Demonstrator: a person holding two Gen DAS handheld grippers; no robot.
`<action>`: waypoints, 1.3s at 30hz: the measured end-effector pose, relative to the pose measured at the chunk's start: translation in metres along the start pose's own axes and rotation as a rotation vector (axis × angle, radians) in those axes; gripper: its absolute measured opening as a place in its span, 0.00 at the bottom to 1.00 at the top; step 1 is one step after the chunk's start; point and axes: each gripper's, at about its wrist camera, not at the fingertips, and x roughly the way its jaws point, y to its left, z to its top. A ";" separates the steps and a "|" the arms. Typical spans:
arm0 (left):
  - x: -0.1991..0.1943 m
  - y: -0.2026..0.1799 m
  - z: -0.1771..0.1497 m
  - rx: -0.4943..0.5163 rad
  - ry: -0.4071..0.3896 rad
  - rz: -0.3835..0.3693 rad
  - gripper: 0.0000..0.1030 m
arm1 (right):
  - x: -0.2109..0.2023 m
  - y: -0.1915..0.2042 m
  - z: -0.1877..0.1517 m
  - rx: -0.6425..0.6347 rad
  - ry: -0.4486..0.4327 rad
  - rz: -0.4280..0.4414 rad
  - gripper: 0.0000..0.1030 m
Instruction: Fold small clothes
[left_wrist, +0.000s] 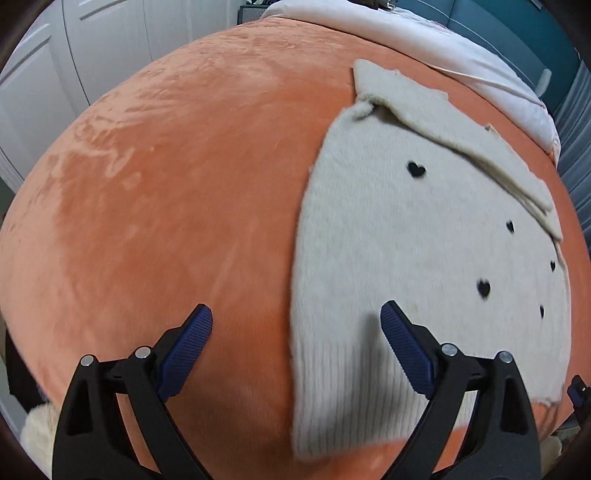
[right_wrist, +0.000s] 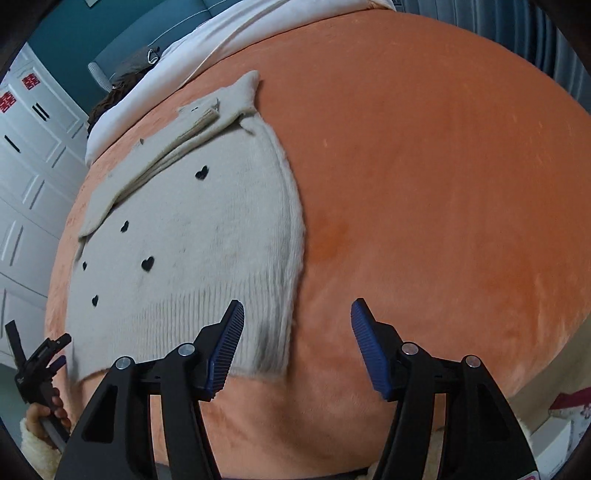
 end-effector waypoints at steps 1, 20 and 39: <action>-0.003 -0.003 -0.006 0.005 0.009 -0.003 0.88 | 0.004 0.002 -0.006 0.015 0.013 0.034 0.58; 0.010 -0.036 -0.021 0.088 0.023 0.021 0.90 | 0.041 0.062 -0.022 -0.015 -0.011 0.131 0.70; 0.022 -0.044 -0.016 0.127 -0.027 0.047 0.96 | 0.060 0.083 -0.017 -0.075 -0.038 0.093 0.84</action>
